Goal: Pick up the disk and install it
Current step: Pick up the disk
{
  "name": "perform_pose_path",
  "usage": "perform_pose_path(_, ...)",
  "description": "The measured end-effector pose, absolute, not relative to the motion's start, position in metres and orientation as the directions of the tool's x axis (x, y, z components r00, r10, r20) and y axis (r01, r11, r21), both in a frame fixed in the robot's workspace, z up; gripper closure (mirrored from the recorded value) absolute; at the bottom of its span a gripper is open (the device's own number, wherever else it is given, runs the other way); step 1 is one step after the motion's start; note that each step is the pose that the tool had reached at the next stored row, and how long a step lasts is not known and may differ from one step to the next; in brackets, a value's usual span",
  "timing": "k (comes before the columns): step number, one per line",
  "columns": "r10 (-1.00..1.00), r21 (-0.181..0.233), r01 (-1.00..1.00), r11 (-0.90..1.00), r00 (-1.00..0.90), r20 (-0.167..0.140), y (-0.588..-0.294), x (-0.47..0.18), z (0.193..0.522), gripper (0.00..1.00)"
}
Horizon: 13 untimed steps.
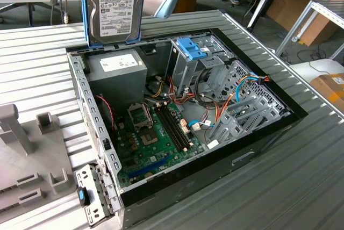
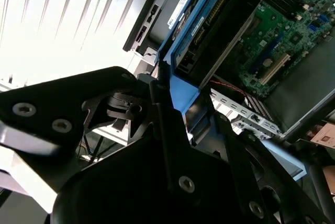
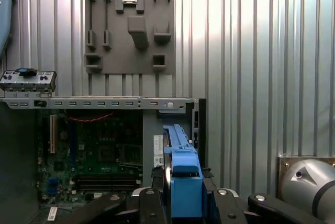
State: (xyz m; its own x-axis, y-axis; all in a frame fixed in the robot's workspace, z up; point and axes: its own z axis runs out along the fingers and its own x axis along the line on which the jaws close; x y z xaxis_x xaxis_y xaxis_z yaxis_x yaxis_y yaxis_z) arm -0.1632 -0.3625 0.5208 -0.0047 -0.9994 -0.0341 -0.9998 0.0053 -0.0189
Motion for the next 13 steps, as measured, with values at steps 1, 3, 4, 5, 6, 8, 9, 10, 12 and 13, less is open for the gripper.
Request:
perform_pose_path(1, -0.999, -0.019, -1.000, 0.005, -0.005, -0.034, -0.3624, -0.1620, 0.5208, 0.64)
perform_pose_path(3, -0.999, -0.019, -1.000, 0.005, -0.005, -0.034, -0.3623, -0.1600, 0.5208, 0.64)
perform_pose_path(4, -0.999, -0.019, -1.000, 0.005, -0.005, -0.034, -0.3622, -0.1593, 0.5209, 0.64)
perform_pose_path(5, -0.999, -0.019, -1.000, 0.005, -0.005, -0.034, -0.3621, -0.1591, 0.5208, 0.64)
perform_pose_path(6, -0.999, -0.019, -1.000, 0.006, -0.005, -0.034, -0.3620, -0.1588, 0.5208, 0.64)
perform_pose_path(8, -0.999, -0.019, -1.000, 0.005, -0.005, -0.034, -0.3618, -0.1580, 0.5208, 0.64)
perform_pose_path(9, -0.999, -0.019, -1.000, 0.005, -0.005, -0.034, -0.3618, -0.1576, 0.5208, 0.64)
perform_pose_path(10, -0.999, -0.019, -1.000, 0.005, -0.005, -0.034, -0.3617, -0.1563, 0.5208, 0.64)
perform_pose_path(12, -0.999, -0.019, -1.000, 0.005, -0.005, -0.034, -0.3616, -0.1544, 0.5208, 0.64)
perform_pose_path(13, -0.999, -0.019, -1.000, 0.005, -0.005, -0.034, -0.3615, -0.1537, 0.5208, 0.64)
